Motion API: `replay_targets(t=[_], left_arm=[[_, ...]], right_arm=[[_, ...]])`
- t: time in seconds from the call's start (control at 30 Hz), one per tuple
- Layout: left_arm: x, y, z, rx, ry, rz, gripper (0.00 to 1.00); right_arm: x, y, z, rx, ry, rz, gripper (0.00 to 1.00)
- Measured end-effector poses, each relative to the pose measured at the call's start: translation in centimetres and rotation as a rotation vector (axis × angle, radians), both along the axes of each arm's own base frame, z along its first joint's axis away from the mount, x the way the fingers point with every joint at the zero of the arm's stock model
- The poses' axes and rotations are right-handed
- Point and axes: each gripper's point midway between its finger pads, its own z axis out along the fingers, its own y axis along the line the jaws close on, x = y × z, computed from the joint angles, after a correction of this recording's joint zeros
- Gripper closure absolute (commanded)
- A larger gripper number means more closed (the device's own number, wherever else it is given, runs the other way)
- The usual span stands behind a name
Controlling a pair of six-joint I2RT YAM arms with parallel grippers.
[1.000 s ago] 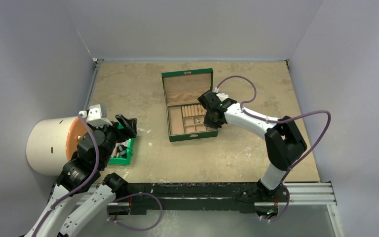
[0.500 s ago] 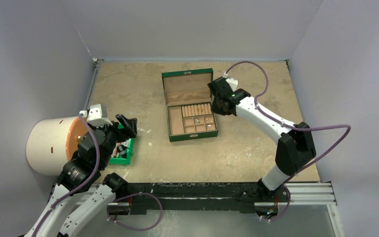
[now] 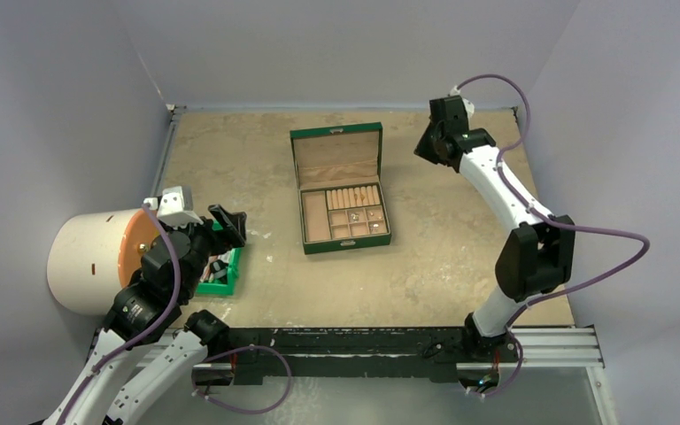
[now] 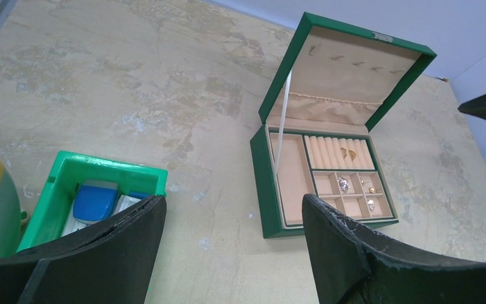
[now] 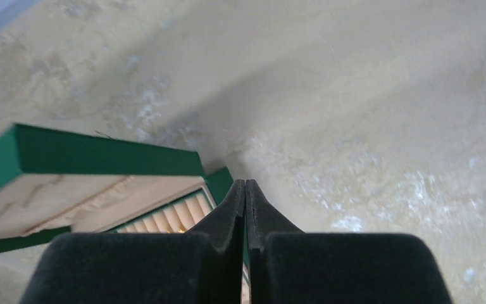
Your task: Organize the mixed jewelry
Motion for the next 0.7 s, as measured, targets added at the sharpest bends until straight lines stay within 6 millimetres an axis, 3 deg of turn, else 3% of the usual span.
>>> replay_targets(t=[0.13, 0.33, 0.53, 0.7], left_arm=[[0.0, 0.1, 0.0, 0.002, 0.001, 0.005, 0.21], [0.1, 0.1, -0.1, 0.004, 0.004, 0.01, 0.21], [0.0, 0.3, -0.2, 0.01, 0.008, 0.018, 0.21], [0.1, 0.3, -0.3, 0.012, 0.012, 0.021, 0.21]], right_arm=[[2.4, 0.6, 0.6, 0.042, -0.03, 0.031, 1.0], [5.3, 1.9, -0.8, 0.126, -0.041, 0.089, 1.0], [9.0, 3.8, -1.6, 0.222, -0.064, 0.15, 1.0], [10.8, 6.0, -1.7, 0.332, -0.084, 0.21, 1.0]])
